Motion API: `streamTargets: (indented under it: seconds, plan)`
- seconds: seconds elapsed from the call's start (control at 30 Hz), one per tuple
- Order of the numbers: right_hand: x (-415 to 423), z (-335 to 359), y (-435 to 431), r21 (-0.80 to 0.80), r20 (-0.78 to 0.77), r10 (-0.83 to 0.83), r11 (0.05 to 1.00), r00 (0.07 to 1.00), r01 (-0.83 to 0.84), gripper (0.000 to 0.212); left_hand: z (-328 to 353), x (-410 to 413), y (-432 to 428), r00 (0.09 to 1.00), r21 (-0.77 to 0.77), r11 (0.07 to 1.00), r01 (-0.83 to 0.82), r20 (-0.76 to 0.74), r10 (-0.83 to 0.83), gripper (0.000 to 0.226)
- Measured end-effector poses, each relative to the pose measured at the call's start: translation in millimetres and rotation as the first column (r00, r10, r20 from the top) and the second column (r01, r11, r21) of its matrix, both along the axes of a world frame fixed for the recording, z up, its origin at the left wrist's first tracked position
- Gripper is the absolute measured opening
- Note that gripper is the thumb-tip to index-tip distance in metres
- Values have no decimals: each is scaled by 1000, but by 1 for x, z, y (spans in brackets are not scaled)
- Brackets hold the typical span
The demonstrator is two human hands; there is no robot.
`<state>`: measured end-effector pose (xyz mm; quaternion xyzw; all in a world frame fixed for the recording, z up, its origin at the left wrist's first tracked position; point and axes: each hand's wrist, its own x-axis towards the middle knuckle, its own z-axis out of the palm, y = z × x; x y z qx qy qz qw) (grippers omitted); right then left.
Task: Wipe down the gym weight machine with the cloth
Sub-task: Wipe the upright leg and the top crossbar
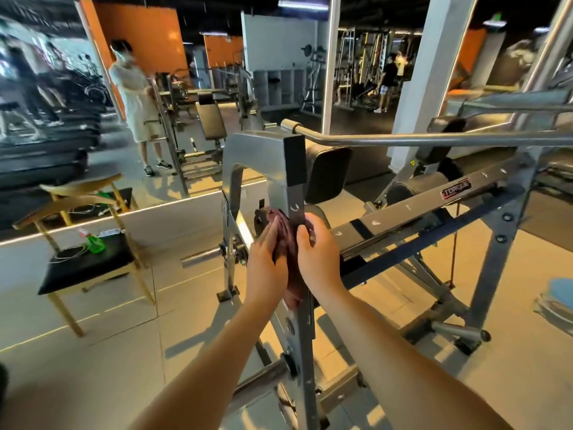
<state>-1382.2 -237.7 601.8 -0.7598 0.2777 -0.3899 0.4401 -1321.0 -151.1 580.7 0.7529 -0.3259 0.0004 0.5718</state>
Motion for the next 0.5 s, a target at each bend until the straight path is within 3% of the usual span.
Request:
streamTargets:
  seconds: [0.27, 0.5]
  plan:
    - [7, -3, 2, 3, 18, -36, 999, 999, 36, 35, 16, 13, -14, 1000, -76, 997, -1, -22, 0, 54]
    - [11, -5, 6, -9, 6, -75, 997, 997, 75, 39, -9, 19, 6, 1000, 50, 998, 26, 16, -26, 57]
